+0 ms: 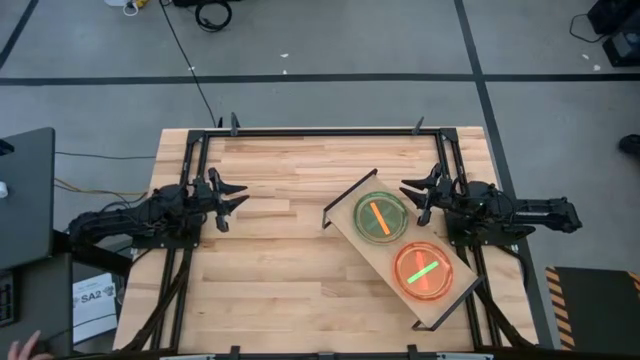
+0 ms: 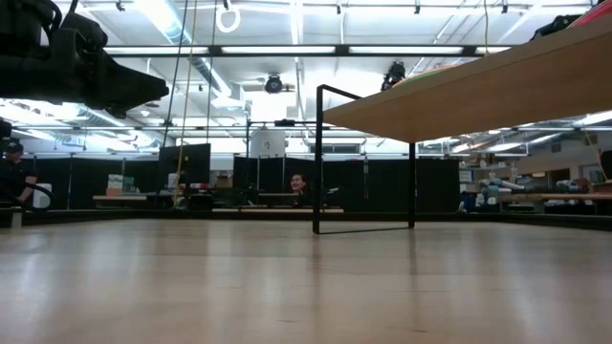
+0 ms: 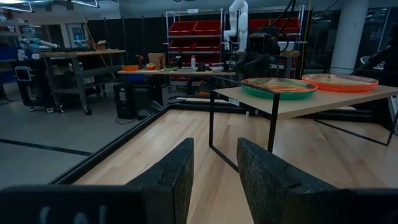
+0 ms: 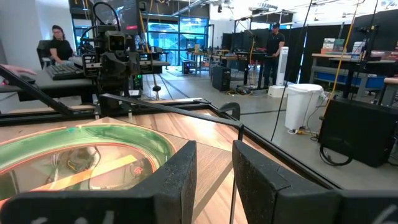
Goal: Place and stack plates onto a shelf
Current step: Return to Home Position
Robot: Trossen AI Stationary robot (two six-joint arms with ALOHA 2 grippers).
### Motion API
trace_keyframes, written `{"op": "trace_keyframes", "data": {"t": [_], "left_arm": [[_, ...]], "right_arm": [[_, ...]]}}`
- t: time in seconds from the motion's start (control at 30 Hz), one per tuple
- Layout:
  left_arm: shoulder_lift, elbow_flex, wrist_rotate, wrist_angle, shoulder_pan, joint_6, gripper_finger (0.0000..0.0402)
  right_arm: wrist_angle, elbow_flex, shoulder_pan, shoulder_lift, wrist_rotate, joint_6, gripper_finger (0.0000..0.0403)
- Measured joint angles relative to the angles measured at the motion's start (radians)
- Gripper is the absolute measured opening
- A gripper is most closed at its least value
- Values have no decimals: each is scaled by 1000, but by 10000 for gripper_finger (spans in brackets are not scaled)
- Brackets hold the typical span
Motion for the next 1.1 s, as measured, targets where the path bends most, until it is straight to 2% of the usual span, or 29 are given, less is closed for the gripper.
{"op": "trace_keyframes", "data": {"t": [1.1], "left_arm": [[3, 1, 3, -30, 0, 0, 130]], "right_arm": [[0, 0, 0, 0, 0, 0, 110]]}}
